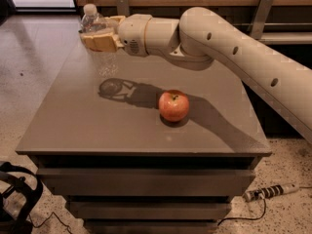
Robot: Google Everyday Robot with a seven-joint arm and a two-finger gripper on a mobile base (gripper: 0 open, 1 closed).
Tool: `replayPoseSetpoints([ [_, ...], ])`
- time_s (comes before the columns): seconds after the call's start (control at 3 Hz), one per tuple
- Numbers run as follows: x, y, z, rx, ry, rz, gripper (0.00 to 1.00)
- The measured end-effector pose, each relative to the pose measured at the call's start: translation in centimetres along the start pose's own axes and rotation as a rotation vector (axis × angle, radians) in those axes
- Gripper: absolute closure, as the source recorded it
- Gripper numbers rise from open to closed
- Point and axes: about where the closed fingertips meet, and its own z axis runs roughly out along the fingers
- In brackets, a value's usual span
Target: Pick water bottle
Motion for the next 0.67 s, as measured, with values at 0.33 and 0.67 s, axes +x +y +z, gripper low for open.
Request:
replayPoseSetpoints([
  [0.33, -3.0, 0.1, -1.3, 0.013, -0.029, -0.06, 1.0],
  [0.67, -5.6, -0.1, -2.0, 0.019, -0.027, -0.105, 1.0],
])
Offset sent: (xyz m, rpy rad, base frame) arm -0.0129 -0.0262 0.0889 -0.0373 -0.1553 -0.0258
